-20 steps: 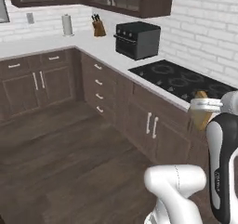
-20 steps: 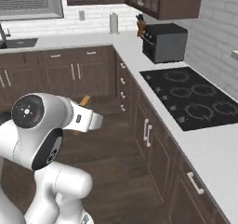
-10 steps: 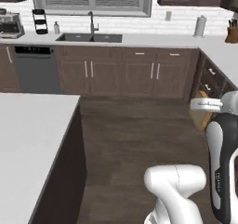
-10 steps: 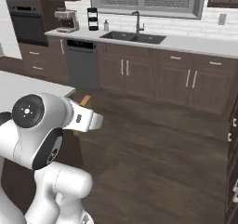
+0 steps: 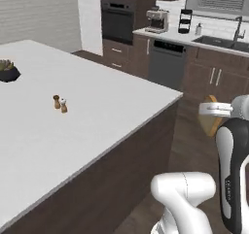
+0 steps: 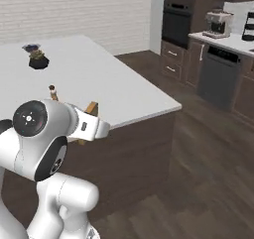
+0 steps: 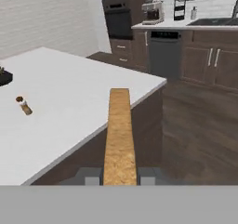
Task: Start the toaster. Once the lever pops up, take the bread to the plate on the dining counter.
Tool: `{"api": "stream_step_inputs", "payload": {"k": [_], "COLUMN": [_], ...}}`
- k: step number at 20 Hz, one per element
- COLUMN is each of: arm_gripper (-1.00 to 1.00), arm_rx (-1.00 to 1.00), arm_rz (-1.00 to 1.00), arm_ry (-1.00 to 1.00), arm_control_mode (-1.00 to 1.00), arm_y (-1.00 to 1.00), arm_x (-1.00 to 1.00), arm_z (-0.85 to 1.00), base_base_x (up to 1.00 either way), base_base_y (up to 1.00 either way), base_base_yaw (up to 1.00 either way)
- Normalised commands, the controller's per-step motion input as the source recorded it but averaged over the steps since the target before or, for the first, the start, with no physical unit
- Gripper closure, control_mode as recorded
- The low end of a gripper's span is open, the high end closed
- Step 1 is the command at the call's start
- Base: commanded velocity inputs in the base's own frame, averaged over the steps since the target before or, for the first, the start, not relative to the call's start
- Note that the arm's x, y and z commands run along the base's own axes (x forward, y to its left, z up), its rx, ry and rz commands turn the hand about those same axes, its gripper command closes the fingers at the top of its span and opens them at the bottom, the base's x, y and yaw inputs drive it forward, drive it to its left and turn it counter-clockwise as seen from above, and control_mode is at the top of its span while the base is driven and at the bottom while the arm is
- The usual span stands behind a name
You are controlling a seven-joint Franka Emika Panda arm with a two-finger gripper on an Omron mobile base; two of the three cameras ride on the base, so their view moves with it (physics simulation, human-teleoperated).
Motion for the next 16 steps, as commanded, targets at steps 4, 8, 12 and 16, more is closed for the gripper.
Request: {"api": "stream_step_inputs", "payload": {"k": [4, 8, 12, 16], "arm_gripper": [1.00, 1.00, 1.00, 1.00], "arm_rx": [0.00, 0.00, 0.00, 0.00], "arm_rz": [0.00, 0.00, 0.00, 0.00], "arm_ry": [0.00, 0.00, 0.00, 0.00], "arm_control_mode": [1.00, 1.00, 1.00, 1.00], "arm_y": [0.00, 0.00, 0.00, 0.00], "arm_x": [0.00, 0.00, 0.00, 0.00], "arm_z": [0.00, 0.00, 0.00, 0.00], "base_base_x": [-0.01, -0.13, -0.23, -0.01], "base_base_y": [0.00, 0.21, 1.00, 1.00], "base_base_yaw": [1.00, 0.97, 0.39, 0.14]}}
